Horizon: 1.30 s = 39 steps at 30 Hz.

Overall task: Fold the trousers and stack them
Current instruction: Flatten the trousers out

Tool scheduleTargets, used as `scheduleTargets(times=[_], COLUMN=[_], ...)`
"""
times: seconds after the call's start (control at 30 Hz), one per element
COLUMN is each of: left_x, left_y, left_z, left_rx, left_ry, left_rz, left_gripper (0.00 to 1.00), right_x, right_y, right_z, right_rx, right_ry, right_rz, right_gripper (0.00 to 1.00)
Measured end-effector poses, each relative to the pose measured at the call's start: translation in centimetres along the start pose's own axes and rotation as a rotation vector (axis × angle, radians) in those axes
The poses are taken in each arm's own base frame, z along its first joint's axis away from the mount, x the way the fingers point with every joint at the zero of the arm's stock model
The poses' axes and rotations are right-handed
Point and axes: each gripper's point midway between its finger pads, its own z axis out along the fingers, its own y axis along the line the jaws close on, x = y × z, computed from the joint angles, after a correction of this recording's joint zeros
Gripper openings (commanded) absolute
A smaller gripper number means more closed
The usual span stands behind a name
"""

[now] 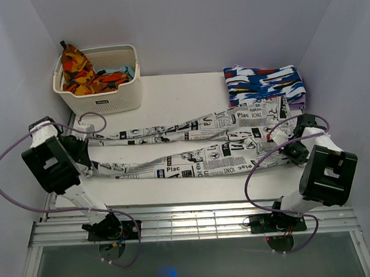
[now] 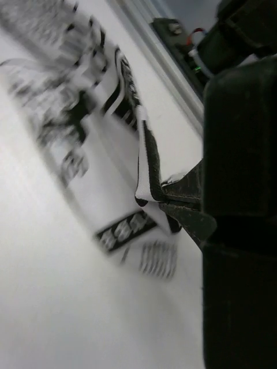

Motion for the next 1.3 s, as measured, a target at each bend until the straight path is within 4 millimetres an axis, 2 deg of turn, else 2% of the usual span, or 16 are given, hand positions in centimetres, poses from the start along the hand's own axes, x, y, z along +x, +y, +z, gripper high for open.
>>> scheduleTargets(times=[0.07,0.13,0.2,0.3,0.43,0.67,0.77,0.83,0.9,0.97,1.07,1.1,1.2,1.23,1.27,1.3], left_x=[-2.2,-4.2,-5.3,-5.8,-4.7,-2.4,-1.1,0.0,0.7,-0.3,-3.5,-4.7,-7.7,-8.3,-8.7,-8.7], left_y=[3.8,6.2,6.6,5.3,2.2,-1.2,-2.6,-3.4,-3.2,-0.9,6.0,8.4,12.6,13.6,14.2,14.4], left_z=[1.2,1.2,0.4,-1.4,-3.8,-8.8,-8.8,-7.7,-6.2,-5.4,-3.3,-2.2,-0.2,0.3,0.4,0.5], left_rx=[0.0,-0.011,-0.019,-0.034,-0.057,-0.221,-0.259,-0.23,-0.14,-0.067,0.009,0.023,0.045,0.037,0.023,0.018], left_ry=[-0.051,-0.113,-0.164,-0.203,-0.218,-0.262,-0.231,-0.194,-0.152,-0.137,-0.175,-0.195,-0.246,-0.253,-0.264,-0.266], left_rz=[-0.099,-0.149,-0.155,-0.14,-0.108,-0.048,-0.011,-0.017,-0.089,-0.182,-0.347,-0.403,-0.488,-0.504,-0.509,-0.522], left_gripper=[0.0,0.0,0.0,0.0,0.0,0.0,0.0,0.0,0.0,0.03,0.06,0.13,0.35,0.56,0.62,0.75], right_x=[0.1,0.1,0.1,0.1,0.1,-0.2,-0.2,-0.2,-0.4,-0.4,-1.0,-1.5,-3.4,-3.7,-3.7,-3.7], right_y=[0.0,0.0,0.0,0.0,-0.1,-0.6,-0.4,-0.3,-0.6,-0.7,-1.4,-1.9,-3.6,-4.3,-4.7,-5.0], right_z=[0.1,0.1,0.1,0.1,0.1,-1.3,-1.6,-1.5,-1.1,-0.5,0.4,0.4,-0.1,-0.4,-0.7,-0.9], right_rx=[-0.004,-0.004,-0.004,-0.004,0.001,0.075,0.106,0.107,0.106,0.08,0.019,0.007,0.008,0.021,0.033,0.043], right_ry=[0.006,0.007,0.007,0.007,0.002,-0.061,-0.078,-0.083,-0.088,-0.082,-0.082,-0.094,-0.145,-0.151,-0.15,-0.148], right_rz=[-0.001,-0.002,-0.004,-0.005,-0.004,-0.015,-0.021,-0.023,-0.019,-0.006,0.033,0.047,0.075,0.079,0.086,0.093], right_gripper=[0.08,0.08,0.08,0.08,0.08,0.08,0.08,0.08,0.08,0.08,0.08,0.08,0.08,0.08,0.08,0.08])
